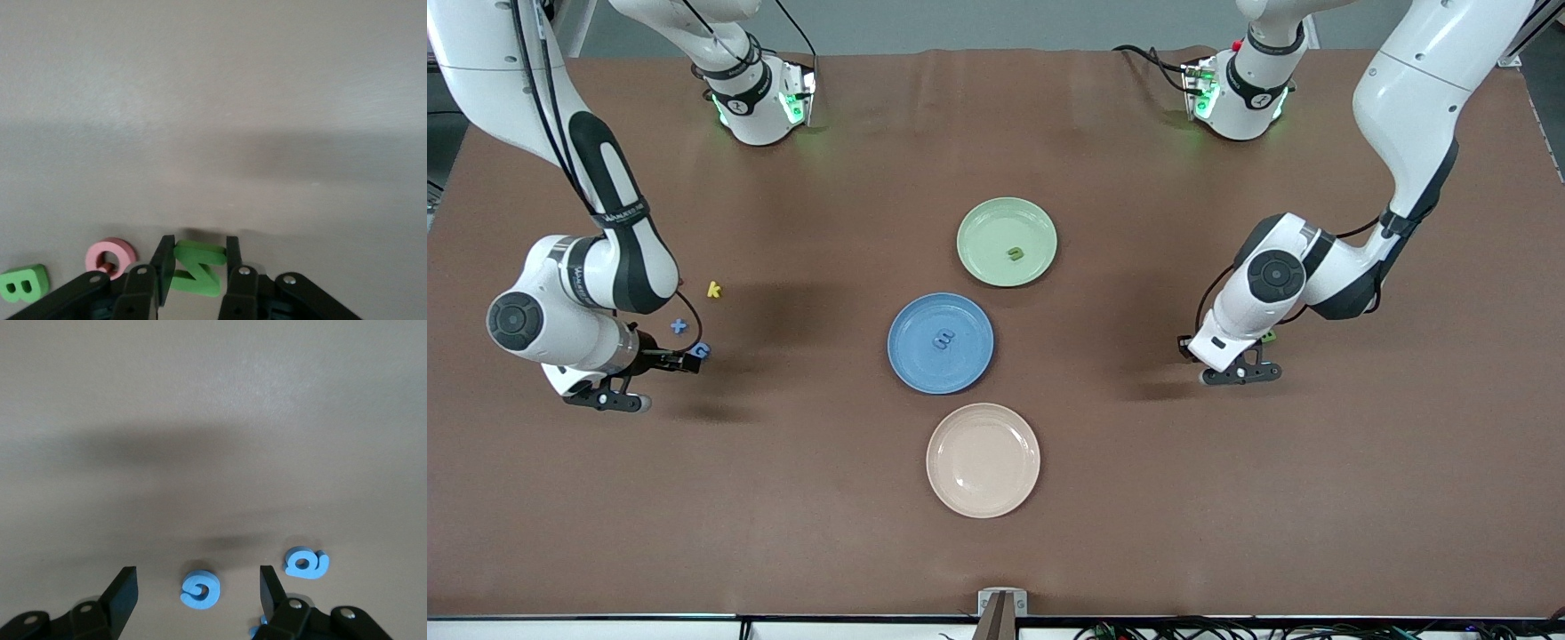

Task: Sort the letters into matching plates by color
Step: 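Return the right gripper to the blue letters while the left gripper grasps the green Z, then place the green Z on the green plate while the right gripper grasps a blue letter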

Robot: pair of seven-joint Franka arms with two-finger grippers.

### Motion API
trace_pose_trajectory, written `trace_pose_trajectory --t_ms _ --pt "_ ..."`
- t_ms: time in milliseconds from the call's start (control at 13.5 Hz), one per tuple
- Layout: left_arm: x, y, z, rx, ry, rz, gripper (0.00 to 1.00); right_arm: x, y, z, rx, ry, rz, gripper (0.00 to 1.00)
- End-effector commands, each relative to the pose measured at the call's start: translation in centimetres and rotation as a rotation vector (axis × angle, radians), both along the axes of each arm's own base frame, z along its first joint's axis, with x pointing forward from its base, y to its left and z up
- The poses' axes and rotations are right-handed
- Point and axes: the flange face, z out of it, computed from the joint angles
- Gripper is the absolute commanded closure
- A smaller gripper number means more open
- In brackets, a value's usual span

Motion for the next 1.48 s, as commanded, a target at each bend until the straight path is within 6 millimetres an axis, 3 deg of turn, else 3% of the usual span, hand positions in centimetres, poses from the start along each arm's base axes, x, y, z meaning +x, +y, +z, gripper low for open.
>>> trace_pose_trajectory --t_ms 0,370,741,1037,1111,1185,1259,1407 --pt "-1.5 -3.4 3.0 -0.015 -0.012 0.063 1.0 -0.7 -0.1 -0.9 0.011 0.004 -0.001 0.2" --pt "-5.8 -13.2 4.9 -0.088 -0.012 0.248 1.0 -2.1 0.2 -2.8 0.025 0.047 -0.004 0.2" --pt "-13.7 -24.5 5.4 -0.118 -0.007 0.417 1.0 -2.6 0.7 -4.0 0.032 0.069 0.001 0.23" --pt "-20.1 -29.9 4.4 -0.111 0.018 0.506 0.95 -2.6 0.8 -4.4 0.033 0.075 0.002 0.34" --pt "-21.2 -30.6 4.2 -0.103 0.02 0.52 0.88 -2.6 0.8 -4.6 0.033 0.072 0.002 0.37" --pt "-21.5 -30.8 3.9 -0.099 0.027 0.541 0.49 -2.6 0.7 -4.7 0.033 0.071 0.001 0.39" --pt "-21.6 -30.8 3.7 -0.097 0.03 0.587 0.0 -2.7 0.7 -4.9 0.033 0.074 0.001 0.41" --pt "-20.8 -30.4 4.2 -0.093 0.013 0.61 0.0 -2.6 0.7 -4.9 0.034 0.072 0.001 0.49"
